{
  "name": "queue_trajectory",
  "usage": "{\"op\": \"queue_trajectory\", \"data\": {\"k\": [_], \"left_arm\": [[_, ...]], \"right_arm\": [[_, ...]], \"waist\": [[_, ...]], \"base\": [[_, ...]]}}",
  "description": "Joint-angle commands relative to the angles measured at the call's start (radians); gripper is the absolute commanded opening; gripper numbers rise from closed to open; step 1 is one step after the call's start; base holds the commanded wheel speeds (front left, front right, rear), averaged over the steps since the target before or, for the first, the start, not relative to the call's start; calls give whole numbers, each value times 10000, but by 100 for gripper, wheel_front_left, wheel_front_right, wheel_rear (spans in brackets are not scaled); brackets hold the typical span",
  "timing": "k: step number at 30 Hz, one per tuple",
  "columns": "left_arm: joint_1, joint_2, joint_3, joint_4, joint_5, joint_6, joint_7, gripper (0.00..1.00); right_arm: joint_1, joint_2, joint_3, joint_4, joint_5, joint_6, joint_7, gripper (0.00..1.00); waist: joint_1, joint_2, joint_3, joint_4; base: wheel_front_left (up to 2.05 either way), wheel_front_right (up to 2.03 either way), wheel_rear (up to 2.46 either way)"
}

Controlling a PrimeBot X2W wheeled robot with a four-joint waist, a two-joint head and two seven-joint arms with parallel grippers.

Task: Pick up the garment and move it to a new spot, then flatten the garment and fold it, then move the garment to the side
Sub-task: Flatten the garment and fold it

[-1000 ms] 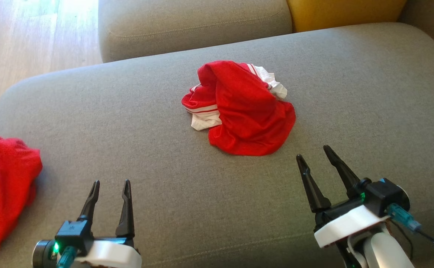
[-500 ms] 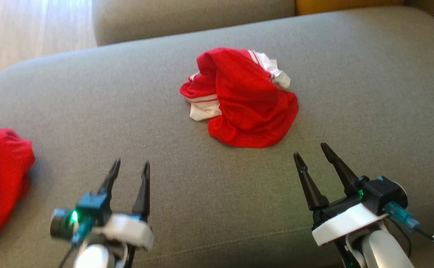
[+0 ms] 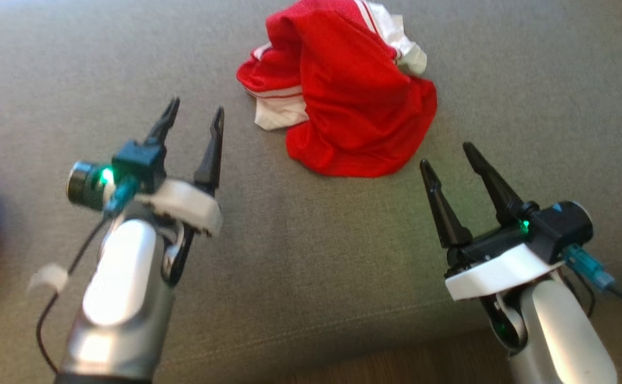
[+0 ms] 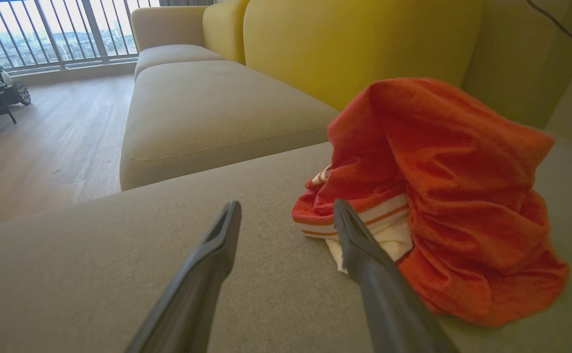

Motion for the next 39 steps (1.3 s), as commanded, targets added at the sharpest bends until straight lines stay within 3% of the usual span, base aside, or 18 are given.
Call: {"op": "queue_trajectory", "data": {"k": [1, 7, 26, 27, 28, 29, 36, 39], "left_arm": [[-831, 222, 100, 235, -123, -103, -51, 100], [-2485, 350, -243, 1298, -338, -229, -51, 100], [-3717, 826, -931, 2230, -456, -270, -51, 100], [-3740, 832, -972, 2139, -489, -271, -51, 85], [-3737, 833, -1023, 2100, -586, -271, -51, 48], [-3742, 870, -1131, 2124, -647, -271, -51, 0], [-3721, 1070, -1544, 2447, -1065, -273, -51, 0], [-3684, 890, -1829, 2167, -2044, -273, -51, 0]], "right_arm": [[-411, 3, 224, -413, -95, -2, -65, 100], [-695, 3, 146, -571, -109, -2, -65, 100], [-938, 3, 372, -645, 240, -2, -65, 100], [-945, 3, 384, -639, 255, -2, -65, 100], [-950, 3, 393, -634, 271, -2, -65, 100], [-954, 3, 398, -625, 291, -2, -65, 100], [-918, 3, 457, -542, 374, -2, -65, 100], [-830, 3, 482, -501, 451, -2, -65, 100]], "waist": [[-2, 0, 593, -310], [-2, 0, 1316, -628], [-2, 0, 1964, -1380], [-2, 0, 1965, -1392], [-2, 0, 1962, -1402], [-2, 0, 1951, -1408], [-2, 0, 1631, -1460], [-2, 0, 1319, -1465]], "base": [[0, 0, 0], [0, 0, 0], [0, 0, 0], [0, 0, 0], [0, 0, 0], [0, 0, 0], [0, 0, 0], [0, 0, 0]]}}
